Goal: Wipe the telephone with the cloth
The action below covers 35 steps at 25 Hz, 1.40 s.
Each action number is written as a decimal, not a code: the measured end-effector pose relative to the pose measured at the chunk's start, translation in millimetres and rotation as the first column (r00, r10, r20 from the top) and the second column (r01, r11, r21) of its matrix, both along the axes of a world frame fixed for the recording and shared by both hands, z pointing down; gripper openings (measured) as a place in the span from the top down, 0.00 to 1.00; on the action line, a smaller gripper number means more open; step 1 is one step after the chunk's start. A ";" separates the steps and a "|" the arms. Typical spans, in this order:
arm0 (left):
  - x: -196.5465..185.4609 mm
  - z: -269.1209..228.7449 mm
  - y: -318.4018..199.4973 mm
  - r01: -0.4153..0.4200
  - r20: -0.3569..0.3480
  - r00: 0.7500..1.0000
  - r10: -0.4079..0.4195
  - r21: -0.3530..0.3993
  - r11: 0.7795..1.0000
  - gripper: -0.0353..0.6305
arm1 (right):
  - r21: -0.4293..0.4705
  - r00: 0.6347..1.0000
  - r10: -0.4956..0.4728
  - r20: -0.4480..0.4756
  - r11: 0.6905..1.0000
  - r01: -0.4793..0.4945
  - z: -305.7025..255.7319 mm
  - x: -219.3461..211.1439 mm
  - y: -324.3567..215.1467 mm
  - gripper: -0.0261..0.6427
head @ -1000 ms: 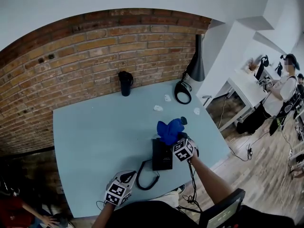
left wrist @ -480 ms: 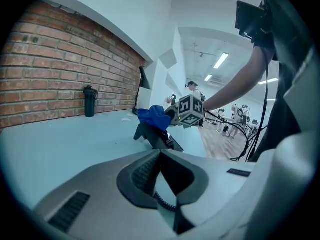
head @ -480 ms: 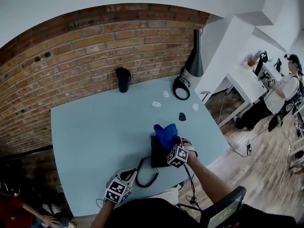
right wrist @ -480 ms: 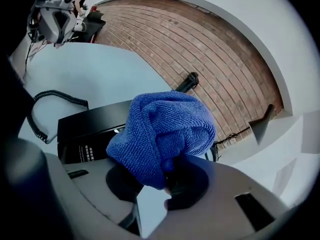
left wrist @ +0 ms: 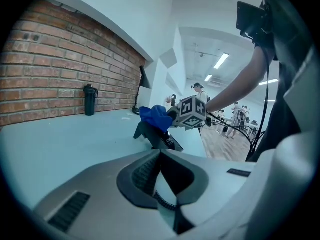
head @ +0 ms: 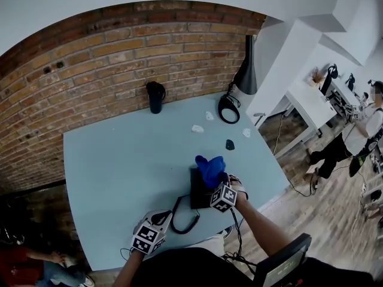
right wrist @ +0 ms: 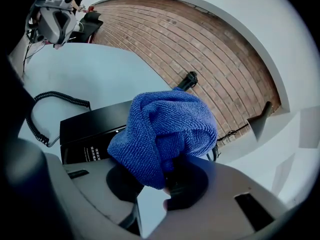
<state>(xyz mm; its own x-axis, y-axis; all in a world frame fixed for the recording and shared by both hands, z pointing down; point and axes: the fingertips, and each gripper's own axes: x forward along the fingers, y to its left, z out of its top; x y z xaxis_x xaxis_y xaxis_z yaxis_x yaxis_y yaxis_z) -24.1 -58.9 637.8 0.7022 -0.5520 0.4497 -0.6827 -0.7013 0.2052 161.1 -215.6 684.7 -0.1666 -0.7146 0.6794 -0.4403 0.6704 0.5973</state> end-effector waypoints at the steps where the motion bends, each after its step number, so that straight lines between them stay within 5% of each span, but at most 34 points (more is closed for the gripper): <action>1: 0.5 0.1 0.0 -0.003 0.000 1.000 0.003 0.000 1.000 0.93 | 0.001 1.000 0.000 -0.001 1.000 0.000 0.8 0.2 1.2 0.83; 25: 6.9 2.8 2.1 -0.030 -0.007 1.000 0.030 -0.006 1.000 0.93 | -0.016 1.000 -0.013 -0.023 1.000 0.012 23.0 -5.2 49.3 0.83; 35: 8.5 2.0 2.1 -0.033 -0.010 0.999 0.033 -0.002 0.999 0.93 | -0.105 0.996 -0.079 -0.041 0.992 0.074 47.0 -8.3 95.8 0.83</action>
